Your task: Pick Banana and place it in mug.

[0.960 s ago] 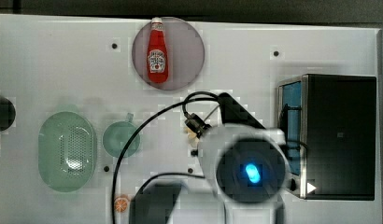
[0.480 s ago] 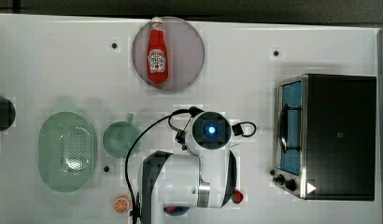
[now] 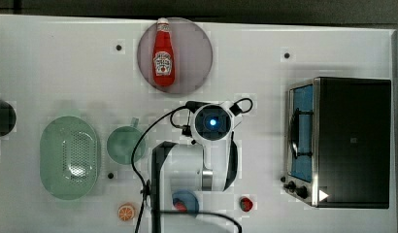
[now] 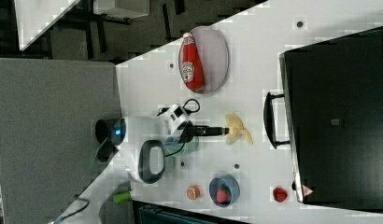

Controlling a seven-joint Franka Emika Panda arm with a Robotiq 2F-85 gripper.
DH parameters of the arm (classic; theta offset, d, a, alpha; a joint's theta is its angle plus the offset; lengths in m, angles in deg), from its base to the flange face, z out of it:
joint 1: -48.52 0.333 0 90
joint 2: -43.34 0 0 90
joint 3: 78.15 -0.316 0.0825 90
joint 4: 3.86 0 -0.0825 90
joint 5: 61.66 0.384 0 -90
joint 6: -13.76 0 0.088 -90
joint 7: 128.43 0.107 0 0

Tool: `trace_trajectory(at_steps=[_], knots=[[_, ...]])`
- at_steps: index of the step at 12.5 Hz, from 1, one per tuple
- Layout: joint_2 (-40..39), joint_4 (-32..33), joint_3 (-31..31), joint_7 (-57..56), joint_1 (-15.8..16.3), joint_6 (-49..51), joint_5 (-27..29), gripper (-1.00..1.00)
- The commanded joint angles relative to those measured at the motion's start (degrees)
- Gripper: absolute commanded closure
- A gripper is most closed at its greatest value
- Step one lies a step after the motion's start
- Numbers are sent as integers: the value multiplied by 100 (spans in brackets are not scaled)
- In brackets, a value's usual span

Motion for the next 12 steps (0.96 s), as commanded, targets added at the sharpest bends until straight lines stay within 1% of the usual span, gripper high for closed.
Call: trace_trajectory(at_steps=[1, 3, 4, 7, 9, 11, 12], knots=[[-524, 85, 30, -489, -98, -396, -29, -100], [-754, 98, 27, -488, -97, -820, -29, -100], [-794, 103, 8, -489, -97, -821, -28, -93], [-741, 50, 9, -488, -99, -860, -28, -15], [-735, 77, 9, -489, -99, -860, -28, 43], [-578, 61, 41, -470, -101, -856, -26, 46], [-189, 54, 72, -450, -108, -762, -26, 46]])
